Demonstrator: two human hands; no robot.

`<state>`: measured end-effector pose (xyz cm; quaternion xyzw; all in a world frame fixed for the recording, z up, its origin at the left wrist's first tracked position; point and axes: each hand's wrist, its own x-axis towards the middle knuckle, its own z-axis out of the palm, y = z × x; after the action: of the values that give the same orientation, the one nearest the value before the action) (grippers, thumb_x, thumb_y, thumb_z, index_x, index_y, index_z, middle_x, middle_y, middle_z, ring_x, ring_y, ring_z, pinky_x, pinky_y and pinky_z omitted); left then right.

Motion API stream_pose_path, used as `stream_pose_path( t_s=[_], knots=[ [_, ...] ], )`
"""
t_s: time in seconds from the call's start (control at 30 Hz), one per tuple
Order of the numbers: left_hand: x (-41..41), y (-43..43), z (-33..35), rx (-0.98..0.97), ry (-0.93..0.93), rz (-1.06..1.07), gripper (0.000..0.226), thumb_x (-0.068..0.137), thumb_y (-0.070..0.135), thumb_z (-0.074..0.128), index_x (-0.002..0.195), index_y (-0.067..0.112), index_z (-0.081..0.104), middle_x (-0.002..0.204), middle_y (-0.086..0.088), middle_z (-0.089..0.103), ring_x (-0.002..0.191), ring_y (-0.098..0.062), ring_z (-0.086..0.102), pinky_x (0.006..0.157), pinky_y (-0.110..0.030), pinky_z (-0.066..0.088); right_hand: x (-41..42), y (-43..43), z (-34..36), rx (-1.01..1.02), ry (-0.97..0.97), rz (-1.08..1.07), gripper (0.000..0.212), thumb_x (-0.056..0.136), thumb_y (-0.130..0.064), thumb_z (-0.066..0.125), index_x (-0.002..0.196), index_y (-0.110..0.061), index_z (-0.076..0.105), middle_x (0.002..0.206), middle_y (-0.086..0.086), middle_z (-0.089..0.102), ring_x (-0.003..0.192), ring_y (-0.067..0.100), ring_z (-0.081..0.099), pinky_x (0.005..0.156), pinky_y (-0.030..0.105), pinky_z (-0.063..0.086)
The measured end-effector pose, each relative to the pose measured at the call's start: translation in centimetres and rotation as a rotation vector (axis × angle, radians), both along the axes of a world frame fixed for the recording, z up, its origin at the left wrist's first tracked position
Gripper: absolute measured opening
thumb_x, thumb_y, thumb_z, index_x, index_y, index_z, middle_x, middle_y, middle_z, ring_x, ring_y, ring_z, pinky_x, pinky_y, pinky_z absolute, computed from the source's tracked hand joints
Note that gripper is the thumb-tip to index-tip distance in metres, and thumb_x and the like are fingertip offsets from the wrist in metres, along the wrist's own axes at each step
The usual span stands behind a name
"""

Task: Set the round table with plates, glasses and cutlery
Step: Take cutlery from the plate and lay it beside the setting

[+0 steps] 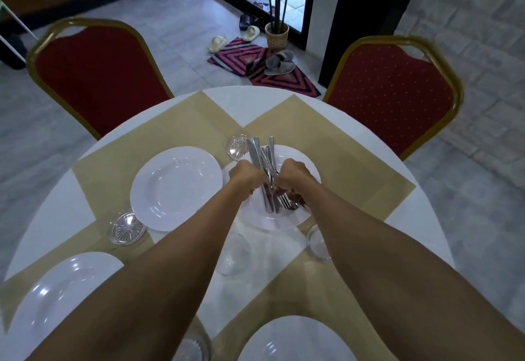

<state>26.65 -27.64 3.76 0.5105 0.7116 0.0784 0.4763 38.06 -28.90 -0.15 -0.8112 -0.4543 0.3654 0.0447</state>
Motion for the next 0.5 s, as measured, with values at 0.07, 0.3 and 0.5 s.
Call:
stream_pose_path(
  t_s=[0.07,0.3,0.5],
  knots=[
    [0.3,0.4,-0.8,-0.011,0.013,0.000,0.020,0.092,0.007,0.053,0.074,0.008,0.046,0.090,-0.012,0.058,0.086,-0.027,0.062,0.087,-0.042,0.058,0.3,0.2,-0.2,-0.002,0.006,0.015,0.019,0.085,-0.015,0.062,0.075,-0.013,0.047,0.088,0.008,0.062,0.082,0.029,0.063,0.065,0.033,0.047],
    [1.3,0.1,-2.2,-0.019,0.067,-0.080,0.020,0.087,0.009,0.057,0.103,0.001,0.065,0.098,-0.017,0.070,0.086,-0.029,0.071,0.077,-0.038,0.061,0.9,0.2,-0.4,0.038,0.004,0.040,0.016,0.083,-0.019,0.065,0.085,-0.012,0.050,0.074,0.003,0.048,0.080,0.027,0.056,0.064,0.031,0.043],
    [1.5,0.3,-3.0,-0.008,0.112,-0.074,0.018,0.089,0.013,0.060,0.103,0.002,0.064,0.097,-0.016,0.069,0.080,-0.027,0.069,0.068,-0.033,0.058,2.1,0.8,0.2,0.009,0.005,0.034,0.011,0.082,-0.018,0.066,0.077,-0.009,0.060,0.064,0.005,0.060,0.052,0.016,0.056,0.048,0.024,0.042]
  ],
)
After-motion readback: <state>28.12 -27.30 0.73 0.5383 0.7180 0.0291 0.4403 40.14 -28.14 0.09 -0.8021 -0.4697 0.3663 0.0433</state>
